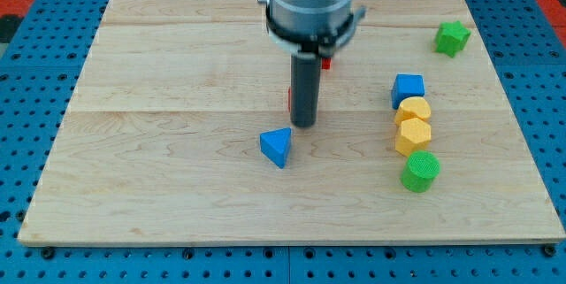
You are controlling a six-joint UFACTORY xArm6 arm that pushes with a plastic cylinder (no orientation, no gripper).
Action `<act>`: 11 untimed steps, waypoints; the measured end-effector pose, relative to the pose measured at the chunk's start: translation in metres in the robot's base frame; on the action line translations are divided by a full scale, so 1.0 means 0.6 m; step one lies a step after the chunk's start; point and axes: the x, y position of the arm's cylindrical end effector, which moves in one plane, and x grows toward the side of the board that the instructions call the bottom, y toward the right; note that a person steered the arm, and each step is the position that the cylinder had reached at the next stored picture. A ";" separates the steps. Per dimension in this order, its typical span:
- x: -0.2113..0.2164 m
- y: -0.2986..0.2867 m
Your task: Push red circle close to the blue cube
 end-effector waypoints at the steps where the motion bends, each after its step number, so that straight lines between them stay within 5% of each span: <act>1: -0.052 0.021; 3: -0.107 -0.113; 8: -0.132 0.142; 10: -0.217 0.156; 11: -0.185 0.183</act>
